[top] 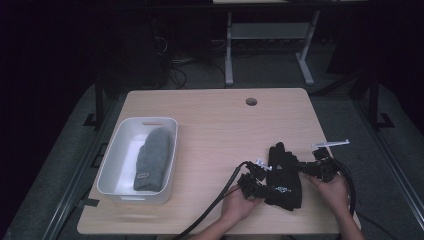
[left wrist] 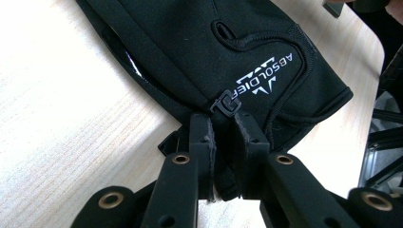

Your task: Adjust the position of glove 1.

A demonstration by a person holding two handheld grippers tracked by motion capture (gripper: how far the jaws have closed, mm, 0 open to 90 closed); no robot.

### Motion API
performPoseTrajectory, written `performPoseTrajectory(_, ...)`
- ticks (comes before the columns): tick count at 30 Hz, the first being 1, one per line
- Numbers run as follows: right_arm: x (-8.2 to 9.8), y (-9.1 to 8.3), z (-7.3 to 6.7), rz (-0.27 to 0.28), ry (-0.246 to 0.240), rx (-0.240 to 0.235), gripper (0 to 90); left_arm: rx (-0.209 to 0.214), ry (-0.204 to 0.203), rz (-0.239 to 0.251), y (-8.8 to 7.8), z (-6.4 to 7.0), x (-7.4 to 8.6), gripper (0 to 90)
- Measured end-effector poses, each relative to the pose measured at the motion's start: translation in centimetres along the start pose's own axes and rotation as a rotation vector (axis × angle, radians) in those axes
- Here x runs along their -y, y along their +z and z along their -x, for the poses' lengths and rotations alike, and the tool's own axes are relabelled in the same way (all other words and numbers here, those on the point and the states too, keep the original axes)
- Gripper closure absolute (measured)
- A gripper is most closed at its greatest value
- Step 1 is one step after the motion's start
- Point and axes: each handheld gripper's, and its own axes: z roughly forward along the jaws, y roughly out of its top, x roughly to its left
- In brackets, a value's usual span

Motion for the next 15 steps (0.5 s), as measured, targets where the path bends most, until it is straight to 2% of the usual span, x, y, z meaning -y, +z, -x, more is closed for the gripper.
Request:
performPoseTrajectory(7,0.2,-0.3,0.3,0.020,0.008,-0.023,85.5,0.004,-0.001,0.007,-0.4,-0.3,-0.1,81.7)
performPoseTrajectory(15,0.0,-0.6,-0.2,0.021,0.009,-0.029,85.5,0.001,-0.002,0.007,-1.1,-0.7,0.0,82.2)
